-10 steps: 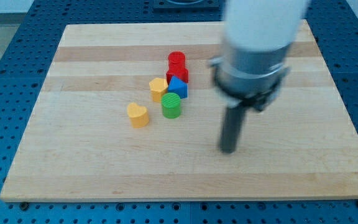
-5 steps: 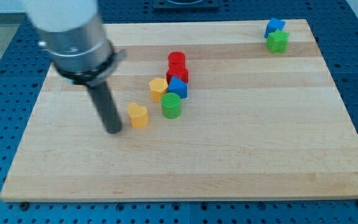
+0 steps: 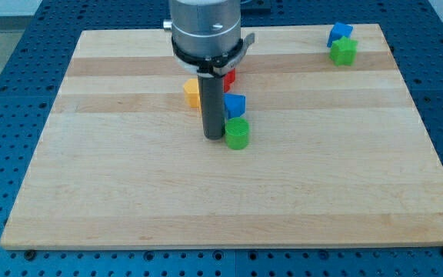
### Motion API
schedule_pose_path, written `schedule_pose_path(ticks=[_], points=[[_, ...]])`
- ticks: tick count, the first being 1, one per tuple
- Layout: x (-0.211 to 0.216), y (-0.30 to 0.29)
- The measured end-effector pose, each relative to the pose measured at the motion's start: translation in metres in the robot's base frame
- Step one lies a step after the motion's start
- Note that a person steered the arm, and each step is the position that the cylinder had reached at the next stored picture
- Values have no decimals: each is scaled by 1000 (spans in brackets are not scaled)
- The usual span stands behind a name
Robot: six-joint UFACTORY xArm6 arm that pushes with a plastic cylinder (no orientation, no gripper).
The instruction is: Push green circle below green star
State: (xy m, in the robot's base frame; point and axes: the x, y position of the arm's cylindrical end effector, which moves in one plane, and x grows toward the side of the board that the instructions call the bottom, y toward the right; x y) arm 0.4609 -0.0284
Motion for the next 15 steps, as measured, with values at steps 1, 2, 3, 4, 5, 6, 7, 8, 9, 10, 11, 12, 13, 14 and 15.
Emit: schedule_pose_path(ticks=[1,2,3,4,5,6,7,8,9,10,11,12,13,14,15], points=[[1,8],[1,32],[5,40],[27,38],[40,44],[20,57],[-7,77],[-19,107],[-5,109],[-8,114],[-32,121],[-56,151],[-80,187],[-90,204],[-82,217]])
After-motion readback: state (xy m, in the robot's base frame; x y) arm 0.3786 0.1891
